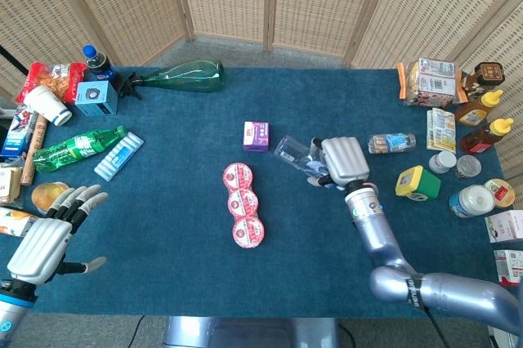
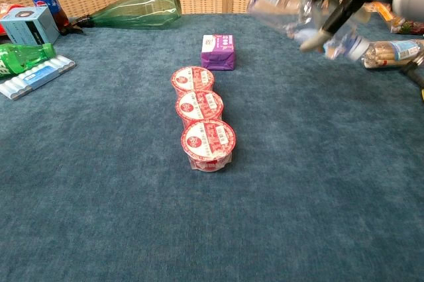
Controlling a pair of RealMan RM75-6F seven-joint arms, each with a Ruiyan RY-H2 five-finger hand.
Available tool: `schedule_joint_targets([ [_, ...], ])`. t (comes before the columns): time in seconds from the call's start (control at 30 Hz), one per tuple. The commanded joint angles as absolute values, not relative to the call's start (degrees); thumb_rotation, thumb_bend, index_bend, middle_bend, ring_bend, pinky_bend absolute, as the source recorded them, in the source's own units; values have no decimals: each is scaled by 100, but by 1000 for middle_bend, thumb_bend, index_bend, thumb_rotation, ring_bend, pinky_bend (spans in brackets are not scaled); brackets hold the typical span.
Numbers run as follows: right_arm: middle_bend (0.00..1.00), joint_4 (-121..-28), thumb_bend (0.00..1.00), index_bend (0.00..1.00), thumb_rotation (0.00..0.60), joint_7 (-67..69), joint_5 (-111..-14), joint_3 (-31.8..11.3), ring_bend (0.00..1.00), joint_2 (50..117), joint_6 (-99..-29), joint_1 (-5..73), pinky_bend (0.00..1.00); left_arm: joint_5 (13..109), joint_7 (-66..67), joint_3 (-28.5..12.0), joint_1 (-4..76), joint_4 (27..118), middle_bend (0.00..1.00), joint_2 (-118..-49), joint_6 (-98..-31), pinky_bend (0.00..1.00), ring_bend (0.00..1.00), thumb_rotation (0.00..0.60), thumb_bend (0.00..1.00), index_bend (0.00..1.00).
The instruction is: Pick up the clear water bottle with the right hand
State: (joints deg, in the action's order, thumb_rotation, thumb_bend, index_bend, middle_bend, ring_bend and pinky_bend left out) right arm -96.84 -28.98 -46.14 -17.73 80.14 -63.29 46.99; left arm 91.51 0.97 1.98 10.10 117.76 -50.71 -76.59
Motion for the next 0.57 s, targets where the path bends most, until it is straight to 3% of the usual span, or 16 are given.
schedule_joint_targets([
  [0.03,1000,-10059,0,633,600,-2603,-4709,-2047,966,7671,-6478,4556,830,9144,95,193,1015,11773,0,-5080,-7653,0,0,600,98,112],
  [0.57,1000,-10881,0,631,600,-2399,-4790,-2245,966,7010,-6820,4371,831,9204,37,219,994,11736,0,-5091,-7694,0,0,600,96,113],
])
